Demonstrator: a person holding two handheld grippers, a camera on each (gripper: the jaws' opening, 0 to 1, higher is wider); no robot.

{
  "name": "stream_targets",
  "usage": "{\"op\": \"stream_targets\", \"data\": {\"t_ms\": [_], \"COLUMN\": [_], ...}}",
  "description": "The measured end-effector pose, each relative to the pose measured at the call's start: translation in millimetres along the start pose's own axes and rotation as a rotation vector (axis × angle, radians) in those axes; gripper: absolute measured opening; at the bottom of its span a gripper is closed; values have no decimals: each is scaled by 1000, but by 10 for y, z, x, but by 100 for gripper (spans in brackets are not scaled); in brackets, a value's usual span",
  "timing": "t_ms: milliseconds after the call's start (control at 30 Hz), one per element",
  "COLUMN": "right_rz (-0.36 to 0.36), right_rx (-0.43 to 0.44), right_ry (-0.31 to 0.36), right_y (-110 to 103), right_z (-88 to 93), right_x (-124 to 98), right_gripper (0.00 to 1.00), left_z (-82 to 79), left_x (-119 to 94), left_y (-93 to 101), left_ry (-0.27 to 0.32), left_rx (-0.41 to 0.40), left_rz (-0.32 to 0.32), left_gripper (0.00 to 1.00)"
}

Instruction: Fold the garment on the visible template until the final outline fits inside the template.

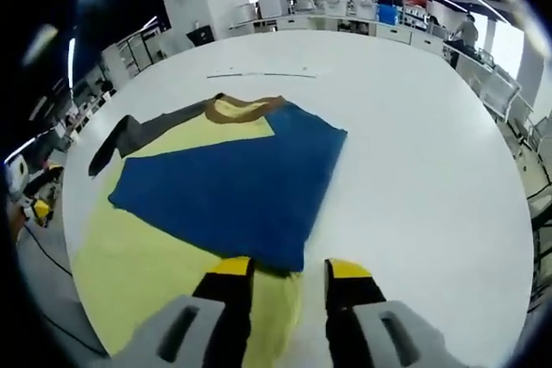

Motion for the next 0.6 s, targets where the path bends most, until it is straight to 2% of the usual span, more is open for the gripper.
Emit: {"op": "stream_targets", "data": {"t_ms": [133, 267, 333, 433, 500, 600], "right_rz": [-28, -58, -77, -77, -75, -88], "right_rx": [-28, -43, -56, -103, -118, -121], "right_ry": [66, 103, 133, 151, 169, 194], "right_y": [-176, -206, -292, -381, -398, -457], "right_z": [-66, -134, -139, -131, -117, -99], "right_x": [-133, -181, -256, -354, -411, -516], "right_gripper": [58, 69, 75, 82, 83, 84], "left_z": [15, 0, -27, -70, -65, -103], "left_x": [20, 42, 61, 105, 179, 239], "left_y": [-52, -134, -207, -289, -379, -407], "left_ry": [-2, -8, -5, 14, 4, -3], "left_rx": [-9, -5, -28, -59, -84, -84], "left_rz": [-18, -41, -61, -84, -96, -113], "left_gripper": [85, 83, 81, 76, 71, 64]}}
Point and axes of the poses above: the point that each gripper's makers call its tool centre point, and the gripper's own axes: x roughly forward along the fingers, y roughly to its right, z roughly out of its underside, the point moved 7 cm from there along -x, roughly backward along the fingers, and after that the axes turned 13 degrees about -y, right-handed, at the moved point
